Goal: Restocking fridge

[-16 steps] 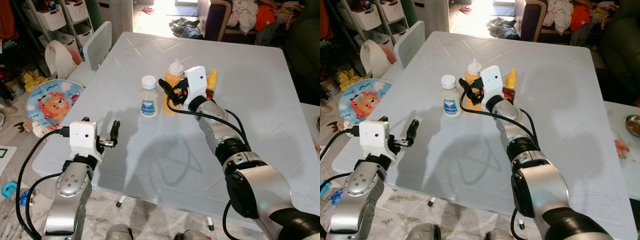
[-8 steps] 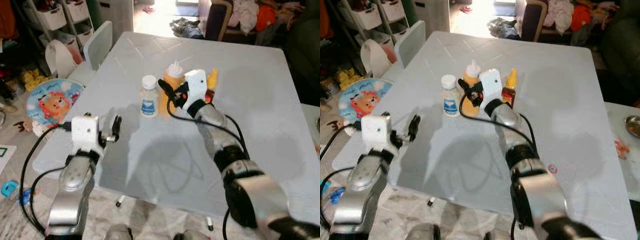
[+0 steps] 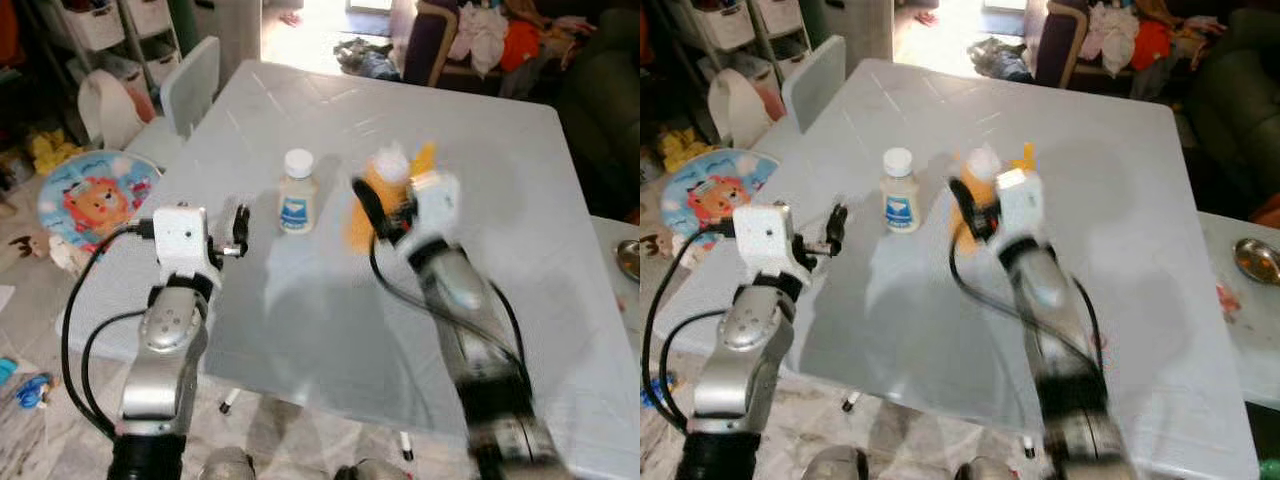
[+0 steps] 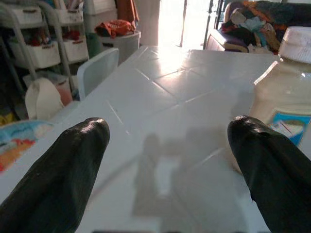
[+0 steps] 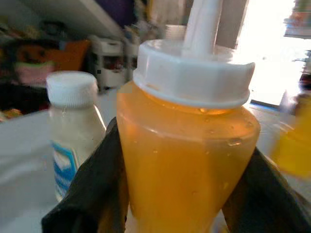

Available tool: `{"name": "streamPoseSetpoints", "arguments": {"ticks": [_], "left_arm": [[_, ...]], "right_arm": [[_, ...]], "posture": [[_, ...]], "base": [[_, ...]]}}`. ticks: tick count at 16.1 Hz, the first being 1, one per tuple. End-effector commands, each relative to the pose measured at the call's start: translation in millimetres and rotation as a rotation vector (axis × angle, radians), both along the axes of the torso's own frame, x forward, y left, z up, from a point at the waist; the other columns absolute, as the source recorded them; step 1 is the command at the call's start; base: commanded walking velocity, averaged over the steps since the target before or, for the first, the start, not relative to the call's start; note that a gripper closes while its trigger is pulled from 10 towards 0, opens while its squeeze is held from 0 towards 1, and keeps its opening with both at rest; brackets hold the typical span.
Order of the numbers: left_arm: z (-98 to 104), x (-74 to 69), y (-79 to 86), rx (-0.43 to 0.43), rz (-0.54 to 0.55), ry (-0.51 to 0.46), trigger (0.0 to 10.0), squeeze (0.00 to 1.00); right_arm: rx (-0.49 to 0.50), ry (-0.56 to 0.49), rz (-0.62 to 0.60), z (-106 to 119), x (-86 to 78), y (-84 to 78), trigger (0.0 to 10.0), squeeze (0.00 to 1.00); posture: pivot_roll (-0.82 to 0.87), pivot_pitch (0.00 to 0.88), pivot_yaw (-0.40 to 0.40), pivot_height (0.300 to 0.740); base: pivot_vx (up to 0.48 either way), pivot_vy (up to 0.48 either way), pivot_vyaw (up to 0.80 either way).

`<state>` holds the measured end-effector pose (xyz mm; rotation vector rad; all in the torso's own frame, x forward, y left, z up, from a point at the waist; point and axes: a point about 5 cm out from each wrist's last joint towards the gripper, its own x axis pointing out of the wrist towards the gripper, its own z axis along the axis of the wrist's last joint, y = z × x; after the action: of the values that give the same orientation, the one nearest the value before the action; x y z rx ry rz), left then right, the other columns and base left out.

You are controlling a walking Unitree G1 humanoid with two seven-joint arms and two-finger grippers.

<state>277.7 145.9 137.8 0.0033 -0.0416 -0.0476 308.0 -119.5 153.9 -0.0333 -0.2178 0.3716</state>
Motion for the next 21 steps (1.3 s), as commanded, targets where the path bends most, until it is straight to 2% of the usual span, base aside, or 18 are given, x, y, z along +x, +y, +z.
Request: {"name": "streamPoseSetpoints", "arguments": {"ticks": [1,2,3,4,5,6,8,10,11,13,14,16,17,19,21], "left_arm": [[1,-5.9,-3.3,0.004,0.009,-0.001,10.0,0.0],[0,-15.3,-2.3,0.003,0.03,0.005,10.0,0.0],[1,-18.5,-3.0,-0.002,0.007,0.008,10.0,0.0],[-6,-30.4,-3.8,0.015,-0.014,0.025,10.0,0.0],[-14,-34.1,-3.8,0.02,-0.008,0.055,10.0,0.0],[-17,-33.7,-4.5,0.021,-0.015,0.067,10.0,0.0],[-30,-27.0,-3.0,0.03,-0.011,0.112,10.0,0.0],[-31,-20.6,-1.9,0.026,-0.024,0.133,10.0,0.0],[-32,-22.0,1.0,0.026,-0.015,0.147,10.0,0.0],[-33,-16.9,1.2,0.028,0.011,0.146,10.0,0.0],[-26,0.5,2.6,0.043,0.017,0.116,10.0,0.0],[-29,5.6,6.4,0.059,0.034,0.086,10.0,0.0],[-25,14.3,12.1,0.044,0.062,0.074,10.0,0.0],[-13,21.6,11.5,0.049,0.039,0.028,10.0,0.0],[-4,31.9,7.6,0.048,0.046,-0.024,10.0,0.0]], "right_arm": [[0.001,-0.085,-0.06,21,-9.5,-1.8,10.0,0.0],[0.003,-0.069,-0.083,20,-24.5,-0.8,10.0,0.0],[0.009,-0.059,-0.089,21,-29.1,1.4,10.0,0.0],[0.023,-0.042,-0.089,16,-41.5,2.3,10.0,0.0],[0.019,-0.025,-0.093,11,-48.0,1.2,10.0,0.0],[0.015,-0.012,-0.098,10,-49.8,-0.3,10.0,0.0],[-0.016,0.06,-0.147,-4,-58.4,-15.4,10.0,0.0],[-0.053,0.083,-0.186,-6,-64.8,-22.6,10.0,0.0],[-0.075,0.1,-0.23,-10,-68.6,-30.7,10.0,0.0],[-0.1,0.131,-0.246,-24,-60.2,-40.0,10.0,0.0],[-0.103,0.141,-0.262,-25,-41.6,-44.1,10.0,0.0],[-0.106,0.146,-0.289,-31,-30.0,-50.4,10.0,0.0],[-0.097,0.141,-0.303,-25,-16.8,-50.0,10.0,0.0],[-0.122,0.068,-0.259,-9,-6.4,-44.1,10.0,0.0],[-0.134,0.016,-0.291,6,11.9,-40.2,10.0,0.0]], "posture": [[0.02,0.0,-0.036,0.74],[0.02,0.0,-0.026,0.74],[0.01,0.0,-0.017,0.74],[0.01,0.0,-0.013,0.74],[0.0,0.0,-0.012,0.74],[0.0,0.0,-0.01,0.74],[-0.03,0.005,0.011,0.74],[-0.05,0.0,0.014,0.74],[-0.05,0.0,0.006,0.74],[-0.02,0.0,0.008,0.74],[-0.01,0.0,0.023,0.74],[0.0,0.0,0.005,0.74],[0.0,0.0,-0.017,0.74],[0.01,0.0,-0.022,0.74],[0.03,0.0,-0.014,0.74]], "base": [[0.0,0.0,0.0],[0.0,0.0,0.0],[0.0,0.0,0.0],[0.0,0.0,0.0],[0.0,0.0,0.0],[0.0,0.0,0.0],[-0.129,0.0,0.0],[-0.272,0.0,0.0],[-0.285,0.0,0.0],[-0.285,0.0,0.0],[-0.292,0.0,0.0],[-0.294,0.0,0.0],[-0.281,0.0,0.0],[-0.272,0.0,0.0],[-0.261,0.0,0.0]]}}
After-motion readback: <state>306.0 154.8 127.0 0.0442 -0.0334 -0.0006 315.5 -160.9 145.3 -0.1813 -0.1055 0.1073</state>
